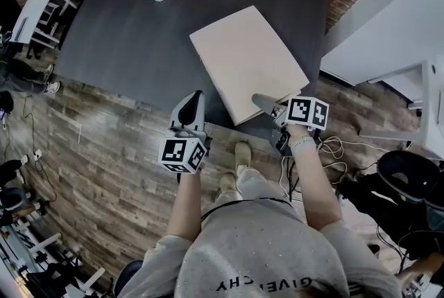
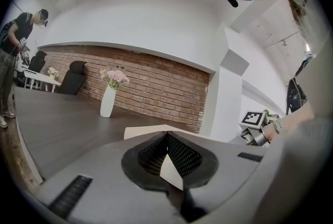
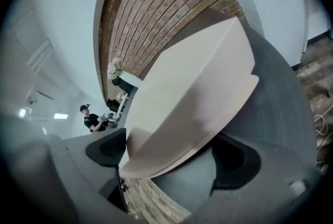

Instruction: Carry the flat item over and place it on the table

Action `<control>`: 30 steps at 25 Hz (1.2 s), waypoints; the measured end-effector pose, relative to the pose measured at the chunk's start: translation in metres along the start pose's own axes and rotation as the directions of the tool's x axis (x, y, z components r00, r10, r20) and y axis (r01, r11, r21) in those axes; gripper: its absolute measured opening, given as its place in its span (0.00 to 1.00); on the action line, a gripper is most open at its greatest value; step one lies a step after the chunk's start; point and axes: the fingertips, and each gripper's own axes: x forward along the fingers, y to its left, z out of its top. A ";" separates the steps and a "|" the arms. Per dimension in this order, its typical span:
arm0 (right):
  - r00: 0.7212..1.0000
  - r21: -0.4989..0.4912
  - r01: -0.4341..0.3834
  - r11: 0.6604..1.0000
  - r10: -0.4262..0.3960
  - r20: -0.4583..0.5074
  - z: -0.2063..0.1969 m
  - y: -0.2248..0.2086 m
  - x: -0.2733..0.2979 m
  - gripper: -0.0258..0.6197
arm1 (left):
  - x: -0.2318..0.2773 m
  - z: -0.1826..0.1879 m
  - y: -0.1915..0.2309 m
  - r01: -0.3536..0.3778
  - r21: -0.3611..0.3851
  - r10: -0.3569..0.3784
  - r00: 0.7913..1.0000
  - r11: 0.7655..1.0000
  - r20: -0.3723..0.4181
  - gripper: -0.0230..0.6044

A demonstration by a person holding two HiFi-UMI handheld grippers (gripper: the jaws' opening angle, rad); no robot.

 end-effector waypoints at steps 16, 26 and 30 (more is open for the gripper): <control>0.951 -0.274 -0.065 0.959 -0.024 -0.309 -0.036 0.000 -0.006 0.80 | -0.008 -0.011 -0.008 0.017 -0.012 -0.017 1.000 1.000 -0.018 0.03; 0.938 -0.330 -0.121 0.936 -0.001 -0.347 -0.025 -0.002 -0.025 0.80 | -0.007 -0.011 -0.005 0.009 -0.040 -0.010 1.000 0.999 -0.010 0.03; 0.926 -0.445 -0.072 0.893 -0.106 -0.362 -0.029 -0.013 -0.027 0.80 | -0.005 -0.012 -0.010 0.021 -0.041 -0.021 1.000 0.999 -0.012 0.03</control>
